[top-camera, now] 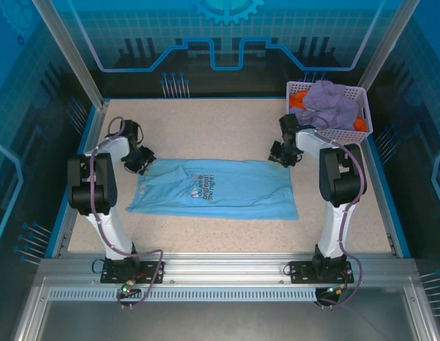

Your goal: Fold and stack the t-shirts

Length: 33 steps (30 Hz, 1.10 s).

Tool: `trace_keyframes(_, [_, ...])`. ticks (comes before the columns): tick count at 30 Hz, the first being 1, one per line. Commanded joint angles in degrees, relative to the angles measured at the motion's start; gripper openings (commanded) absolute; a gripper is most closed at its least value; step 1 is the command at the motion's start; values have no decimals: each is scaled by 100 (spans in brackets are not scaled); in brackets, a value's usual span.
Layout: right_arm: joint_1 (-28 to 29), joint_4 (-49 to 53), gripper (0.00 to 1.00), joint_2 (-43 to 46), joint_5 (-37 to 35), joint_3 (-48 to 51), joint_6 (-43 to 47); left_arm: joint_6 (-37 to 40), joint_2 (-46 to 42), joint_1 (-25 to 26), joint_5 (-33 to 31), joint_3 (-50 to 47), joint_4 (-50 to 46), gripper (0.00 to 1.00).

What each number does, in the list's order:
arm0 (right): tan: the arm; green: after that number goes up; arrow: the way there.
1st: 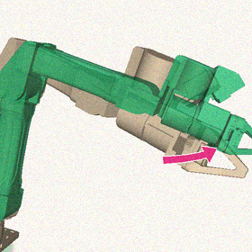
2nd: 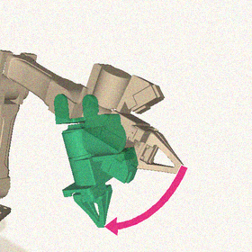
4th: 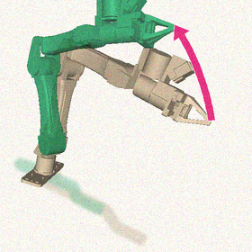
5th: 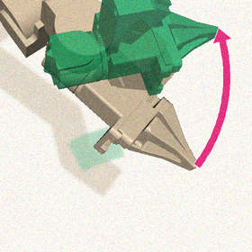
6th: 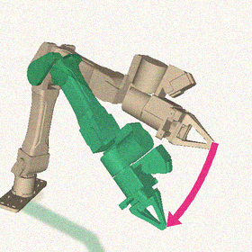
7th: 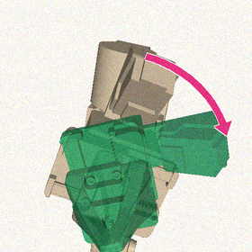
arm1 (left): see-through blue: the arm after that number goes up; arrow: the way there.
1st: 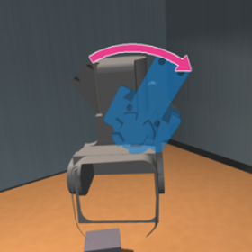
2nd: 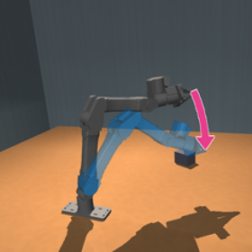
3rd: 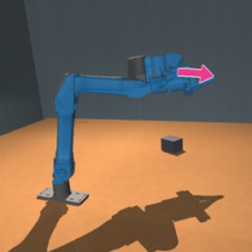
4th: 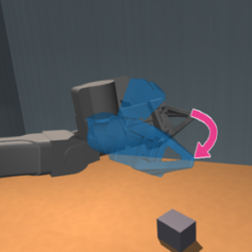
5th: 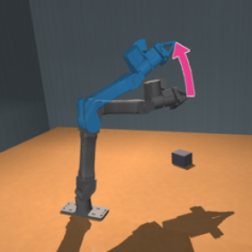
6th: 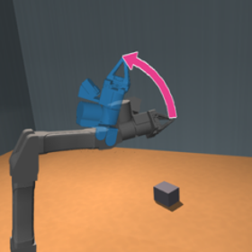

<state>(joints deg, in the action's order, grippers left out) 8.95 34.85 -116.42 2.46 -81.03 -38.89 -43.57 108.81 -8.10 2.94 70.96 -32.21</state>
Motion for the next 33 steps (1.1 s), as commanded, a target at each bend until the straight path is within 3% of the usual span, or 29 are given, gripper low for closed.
trace_keyframes(1, [-309, -21, 30, -77, 261, 99, -196, -81, -62, -178, -265, 101, -178, 38])
trace_keyframes(4, [-372, -105, 35, 94, 424, 159, -267, -115, -94, -229, -171, 190, -172, 42])
trace_keyframes(7, [-310, -405, 46, 646, 396, 457, -364, -131, -369, -220, -30, 254, -113, 53])
trace_keyframes(10, [-53, -707, 56, 1262, 428, 703, -350, -163, -922, -123, 101, 193, 32, 67])
trace_keyframes(12, [287, -997, 60, 1570, 561, 820, -274, -184, -1338, 43, 182, 48, 180, 69])
trace_keyframes(15, [864, -1543, 60, 1519, 1367, 708, -55, -282, -1881, 403, 426, -410, 702, 62])
trace_keyframes(17, [1212, -1738, 54, 1115, 2083, 321, 84, -271, -2025, 695, 637, -761, 1223, 55])
trace_keyframes(19, [1568, -1678, 49, 701, 2333, -178, 325, -171, -1898, 858, 856, -961, 1662, 46])
trace_keyframes(25, [2473, -1011, 56, -573, 2483, -1749, 1128, 186, -857, 932, 1211, -874, 2251, 31])
trace_keyframes(33, [2990, -288, 59, -1924, 2398, -3503, 1582, 25, -50, 816, 1102, -294, 1687, 26])
